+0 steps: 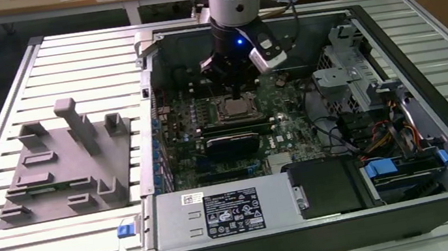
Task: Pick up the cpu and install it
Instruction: 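Close the cpu cover, then install the first cpu locking lever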
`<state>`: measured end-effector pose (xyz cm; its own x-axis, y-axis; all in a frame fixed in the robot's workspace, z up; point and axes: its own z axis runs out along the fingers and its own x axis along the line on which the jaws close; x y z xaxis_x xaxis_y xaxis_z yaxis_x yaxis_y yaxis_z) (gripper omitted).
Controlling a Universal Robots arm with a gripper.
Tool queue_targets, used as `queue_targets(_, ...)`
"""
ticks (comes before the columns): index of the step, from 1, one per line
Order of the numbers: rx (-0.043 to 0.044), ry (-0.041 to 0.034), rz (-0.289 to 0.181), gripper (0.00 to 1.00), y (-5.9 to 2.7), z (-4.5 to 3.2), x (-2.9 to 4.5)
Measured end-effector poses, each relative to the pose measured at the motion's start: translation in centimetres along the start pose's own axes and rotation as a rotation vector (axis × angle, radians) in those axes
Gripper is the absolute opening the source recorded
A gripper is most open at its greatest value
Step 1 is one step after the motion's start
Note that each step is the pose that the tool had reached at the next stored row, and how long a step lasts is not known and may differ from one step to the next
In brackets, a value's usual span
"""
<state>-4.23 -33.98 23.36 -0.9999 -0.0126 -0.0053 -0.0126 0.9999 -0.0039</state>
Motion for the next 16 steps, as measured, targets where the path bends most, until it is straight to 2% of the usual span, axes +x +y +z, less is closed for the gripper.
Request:
queue_targets(3,0.0000,0.0005,0.000,0.11,-0.01,-0.02,-0.25)
queue_targets(8,-0.0017,0.0004,0.000,0.11,0.00,-0.60,-0.26)
queue_targets(16,-0.0017,0.0004,0.000,0.11,0.00,-0.63,-0.26)
